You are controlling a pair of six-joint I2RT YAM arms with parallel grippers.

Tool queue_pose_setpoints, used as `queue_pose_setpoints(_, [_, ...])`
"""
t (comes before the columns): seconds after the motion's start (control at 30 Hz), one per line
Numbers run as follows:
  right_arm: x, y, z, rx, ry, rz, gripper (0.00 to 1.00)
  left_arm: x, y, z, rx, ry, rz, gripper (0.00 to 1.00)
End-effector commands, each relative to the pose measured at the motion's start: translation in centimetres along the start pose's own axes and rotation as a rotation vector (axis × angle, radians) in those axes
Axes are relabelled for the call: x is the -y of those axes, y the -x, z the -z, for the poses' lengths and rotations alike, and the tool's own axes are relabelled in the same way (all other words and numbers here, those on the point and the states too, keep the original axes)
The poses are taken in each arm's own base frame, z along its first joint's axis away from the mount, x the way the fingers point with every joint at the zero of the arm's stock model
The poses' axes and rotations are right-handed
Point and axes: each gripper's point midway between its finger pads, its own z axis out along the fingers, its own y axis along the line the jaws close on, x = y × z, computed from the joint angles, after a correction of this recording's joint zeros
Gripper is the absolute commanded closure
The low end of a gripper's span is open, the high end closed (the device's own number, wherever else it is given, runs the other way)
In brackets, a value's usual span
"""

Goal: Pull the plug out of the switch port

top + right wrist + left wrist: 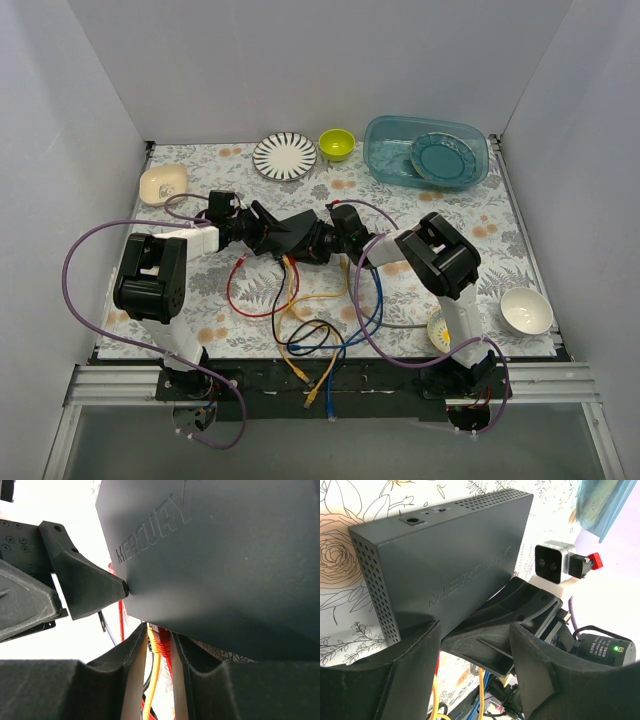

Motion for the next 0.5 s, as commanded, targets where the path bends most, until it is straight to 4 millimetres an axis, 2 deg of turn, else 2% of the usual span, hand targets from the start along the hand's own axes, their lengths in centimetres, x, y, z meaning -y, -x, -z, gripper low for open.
queue_pose_setpoints(0.0, [1.1, 0.1, -0.6, -0.001, -0.015, -0.090, 0.73, -0.2, -0.5, 0.2, -0.009, -0.002, -0.019, 0.43])
queue_pose_setpoints(0.2, [1.9, -0.5, -0.5, -0.016, -0.021, -0.095, 0.92, 0.0, -0.7, 0.5, -0.015, -0.013, -0.018, 0.43])
queue_pose_setpoints(0.3, [2.4, -0.9, -0.3, -0.028, -0.025, -0.083, 0.98, 0.4, -1.2, 1.0, -0.020, -0.027, -0.011, 0.43])
queue_pose_setpoints(0.43, [3.1, -1.4, -0.1, -0.047, -0.039, -0.047, 0.99, 0.7, -2.2, 1.6, -0.043, -0.059, -0.006, 0.43])
queue_pose_setpoints(0.47, [3.3, -1.5, -0.1, -0.052, -0.044, -0.044, 0.99, 0.3, -2.7, 1.5, -0.051, -0.052, -0.003, 0.44])
